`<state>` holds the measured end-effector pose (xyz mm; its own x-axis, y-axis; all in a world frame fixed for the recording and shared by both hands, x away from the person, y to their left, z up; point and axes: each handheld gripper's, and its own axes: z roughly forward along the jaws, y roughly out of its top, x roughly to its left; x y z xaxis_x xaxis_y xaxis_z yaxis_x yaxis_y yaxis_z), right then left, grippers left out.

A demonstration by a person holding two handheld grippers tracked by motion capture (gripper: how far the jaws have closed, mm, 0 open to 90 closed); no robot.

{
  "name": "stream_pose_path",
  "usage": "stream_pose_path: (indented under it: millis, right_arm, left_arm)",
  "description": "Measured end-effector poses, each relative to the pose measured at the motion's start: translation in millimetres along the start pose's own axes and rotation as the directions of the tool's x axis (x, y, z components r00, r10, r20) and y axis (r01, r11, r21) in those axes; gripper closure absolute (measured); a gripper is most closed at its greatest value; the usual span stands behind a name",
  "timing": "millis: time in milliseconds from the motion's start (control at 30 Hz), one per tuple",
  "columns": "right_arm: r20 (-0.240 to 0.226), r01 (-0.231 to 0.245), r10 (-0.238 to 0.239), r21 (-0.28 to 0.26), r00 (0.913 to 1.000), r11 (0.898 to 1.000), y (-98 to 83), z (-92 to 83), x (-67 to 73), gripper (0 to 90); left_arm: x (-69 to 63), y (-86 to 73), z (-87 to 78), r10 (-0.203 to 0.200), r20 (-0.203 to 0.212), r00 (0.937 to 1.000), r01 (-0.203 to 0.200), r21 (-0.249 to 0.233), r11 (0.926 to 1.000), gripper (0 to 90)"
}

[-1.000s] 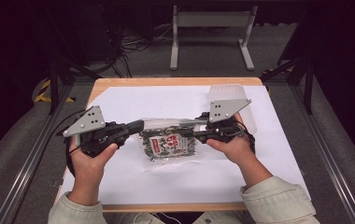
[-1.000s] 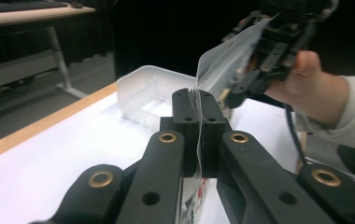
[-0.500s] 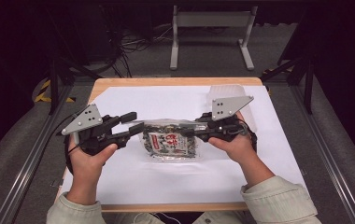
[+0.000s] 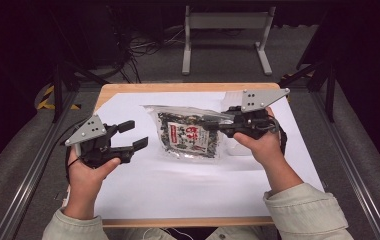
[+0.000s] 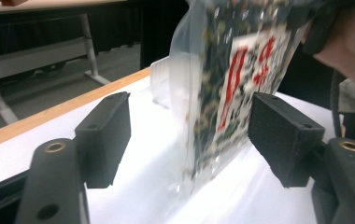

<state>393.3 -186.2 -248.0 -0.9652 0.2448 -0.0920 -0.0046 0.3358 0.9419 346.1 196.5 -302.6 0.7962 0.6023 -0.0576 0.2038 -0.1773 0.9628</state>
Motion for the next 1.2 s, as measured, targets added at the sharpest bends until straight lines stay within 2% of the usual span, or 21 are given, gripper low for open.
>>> stream_pose_path:
  millis: [67,167,300,333,367,400,433,467,567,700,833,867,967,1067,1100,1200]
  right_arm:
    - [0.014,-0.007,0.007,-0.001,0.9999,1.000,1.0,-2.2,-2.9,76.1]
    - [0.045,-0.019,0.019,-0.005,0.9988,1.000,1.7,-5.9,-8.1,76.0]
    - [0.070,-0.042,0.043,-0.021,0.9966,0.999,1.5,-11.6,-14.9,76.0]
    - [0.070,-0.042,0.043,-0.021,0.9966,0.999,1.5,-11.6,-14.9,76.0]
    - [0.091,-0.054,0.057,-0.037,0.9942,0.998,1.9,-15.7,-19.2,76.0]
    - [0.091,-0.054,0.057,-0.037,0.9942,0.998,1.9,-15.7,-19.2,76.0]
    - [0.099,-0.058,0.062,-0.041,0.9931,0.997,2.2,-17.5,-20.5,76.0]
    - [0.113,-0.058,0.063,-0.047,0.9916,0.997,2.9,-19.9,-22.6,76.0]
    - [0.129,-0.059,0.066,-0.057,0.9895,0.997,4.1,-23.9,-26.1,76.0]
    - [0.159,-0.058,0.067,-0.063,0.9850,0.996,6.1,-30.5,-31.7,76.0]
    - [0.193,-0.061,0.073,-0.068,0.9785,0.996,6.6,-36.4,-37.5,76.0]
    - [0.200,-0.061,0.074,-0.070,0.9769,0.996,6.7,-37.6,-38.6,76.0]
    - [0.219,-0.066,0.083,-0.084,0.9723,0.994,6.3,-40.8,-41.6,76.0]
    - [0.242,-0.077,0.102,-0.109,0.9648,0.991,4.3,-47.4,-48.8,75.9]
    - [0.247,-0.081,0.106,-0.110,0.9631,0.991,4.1,-48.6,-49.8,75.9]
    - [0.276,-0.077,0.103,-0.105,0.9557,0.991,3.5,-53.2,-54.9,76.0]
  left_arm:
    - [4.3,-5.6,-0.6,-0.006,-0.014,0.9999,0.005,-0.014,0.9999,25.7]
    - [8.7,-13.6,-0.1,-0.001,-0.016,0.9999,0.001,-0.020,0.9998,25.1]
    - [14.0,-23.0,3.0,-0.002,-0.027,0.9996,0.003,0.034,0.9994,23.6]
    - [14.0,-23.0,3.0,-0.002,-0.027,0.9996,0.003,0.034,0.9994,22.6]
    - [15.7,-25.8,4.7,-0.005,-0.031,0.9995,0.007,0.046,0.9989,19.8]
    - [17.4,-28.2,6.7,-0.006,-0.038,0.9993,0.008,0.054,0.9985,19.8]
    - [20.1,-32.0,9.8,-0.018,-0.039,0.9991,0.021,0.083,0.9963,15.9]
    - [22.3,-34.8,11.7,-0.022,-0.036,0.9991,0.025,0.094,0.9953,13.3]
    - [27.4,-41.6,15.8,-0.032,-0.034,0.9989,0.036,0.111,0.9932,12.9]
    - [35.9,-52.5,20.7,-0.036,-0.054,0.9979,0.043,0.129,0.9907,10.4]
    - [41.3,-58.4,21.9,-0.034,-0.073,0.9967,0.044,0.144,0.9886,7.8]
    - [42.8,-61.5,22.6,-0.064,-0.073,0.9953,0.074,0.145,0.9866,6.8]
    - [45.5,-64.3,23.6,-0.070,-0.076,0.9947,0.080,0.142,0.9866,6.2]
    - [49.1,-68.3,24.1,-0.063,-0.076,0.9951,0.075,0.165,0.9835,3.3]
    - [49.2,-69.8,24.9,-0.074,-0.073,0.9946,0.085,0.167,0.9823,2.9]
    - [51.0,-71.9,25.2,-0.067,-0.081,0.9945,0.080,0.176,0.9811,2.5]
